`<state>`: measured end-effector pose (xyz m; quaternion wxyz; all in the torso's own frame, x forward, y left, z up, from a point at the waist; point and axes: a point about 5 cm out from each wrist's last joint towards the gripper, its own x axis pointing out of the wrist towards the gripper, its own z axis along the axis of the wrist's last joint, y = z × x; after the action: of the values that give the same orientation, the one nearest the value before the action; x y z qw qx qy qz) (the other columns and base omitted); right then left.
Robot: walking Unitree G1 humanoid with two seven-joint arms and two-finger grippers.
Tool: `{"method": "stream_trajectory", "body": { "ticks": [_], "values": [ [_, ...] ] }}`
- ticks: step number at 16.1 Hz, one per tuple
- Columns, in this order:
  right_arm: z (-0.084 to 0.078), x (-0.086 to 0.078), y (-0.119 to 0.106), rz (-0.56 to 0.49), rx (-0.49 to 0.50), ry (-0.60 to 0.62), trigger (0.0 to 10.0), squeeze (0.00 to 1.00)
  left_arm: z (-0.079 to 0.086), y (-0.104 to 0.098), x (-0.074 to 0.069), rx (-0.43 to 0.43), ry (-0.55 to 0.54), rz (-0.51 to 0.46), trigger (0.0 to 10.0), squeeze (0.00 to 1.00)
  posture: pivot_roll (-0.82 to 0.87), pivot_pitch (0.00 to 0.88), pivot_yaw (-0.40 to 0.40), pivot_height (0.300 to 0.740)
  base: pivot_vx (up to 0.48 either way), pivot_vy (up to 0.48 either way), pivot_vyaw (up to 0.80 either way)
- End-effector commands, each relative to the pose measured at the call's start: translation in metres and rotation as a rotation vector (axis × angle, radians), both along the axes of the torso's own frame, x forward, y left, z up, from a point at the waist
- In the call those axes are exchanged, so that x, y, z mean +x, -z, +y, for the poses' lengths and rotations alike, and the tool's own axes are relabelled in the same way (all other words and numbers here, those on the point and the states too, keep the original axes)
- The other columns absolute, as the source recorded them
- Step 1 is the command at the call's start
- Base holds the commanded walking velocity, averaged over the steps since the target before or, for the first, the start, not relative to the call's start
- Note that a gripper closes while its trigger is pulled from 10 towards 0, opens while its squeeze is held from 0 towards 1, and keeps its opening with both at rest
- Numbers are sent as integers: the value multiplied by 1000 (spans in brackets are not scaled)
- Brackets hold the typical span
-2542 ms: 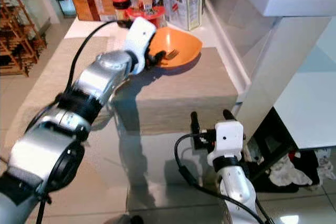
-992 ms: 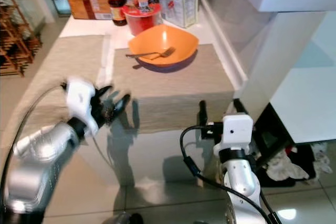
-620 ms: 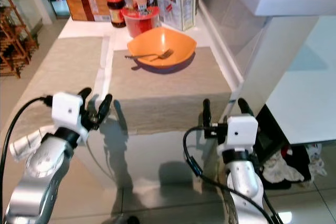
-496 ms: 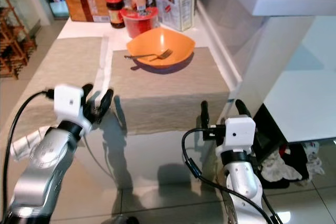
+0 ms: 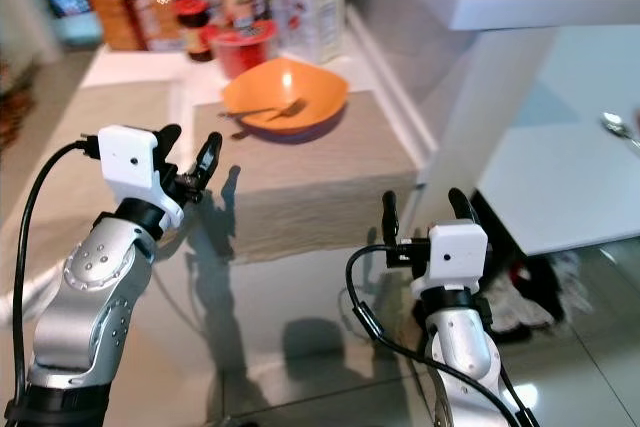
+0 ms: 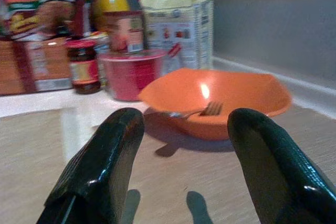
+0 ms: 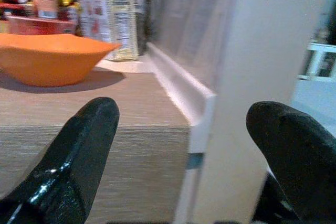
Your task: Setting the table
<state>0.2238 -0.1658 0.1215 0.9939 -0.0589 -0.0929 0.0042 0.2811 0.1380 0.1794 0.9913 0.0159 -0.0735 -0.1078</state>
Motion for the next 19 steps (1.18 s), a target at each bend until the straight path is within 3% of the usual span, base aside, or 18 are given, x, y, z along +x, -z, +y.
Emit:
{"method": "stream_trajectory", "body": {
  "ticks": [1,5,6,8,12,19],
  "values": [
    [0,-1,-6,-26,-1,-6,10000,0,0,-6,0,-9,-8,-19,10000,0,-110,6,39,740,379,292,0],
    [1,1,-5,-18,-11,-12,10000,0,-4,-10,0,19,-8,-27,10000,0,-106,7,36,740,379,296,0],
    [1,1,-4,-14,-9,-11,10000,0,-10,-11,1,69,23,-36,10000,0,-104,7,35,740,326,0,0],
    [2,1,-3,-11,-5,-12,10000,0,-12,-14,2,88,43,-46,10000,0,-101,8,34,740,0,0,0],
    [2,1,-2,-5,-8,-12,10000,0,-14,-22,6,87,41,-68,10000,0,-104,10,36,740,0,0,0],
    [3,1,-1,-1,-8,-15,10000,0,-22,-32,6,91,87,-111,10000,0,-106,13,39,740,451,0,0]
  ]
}}
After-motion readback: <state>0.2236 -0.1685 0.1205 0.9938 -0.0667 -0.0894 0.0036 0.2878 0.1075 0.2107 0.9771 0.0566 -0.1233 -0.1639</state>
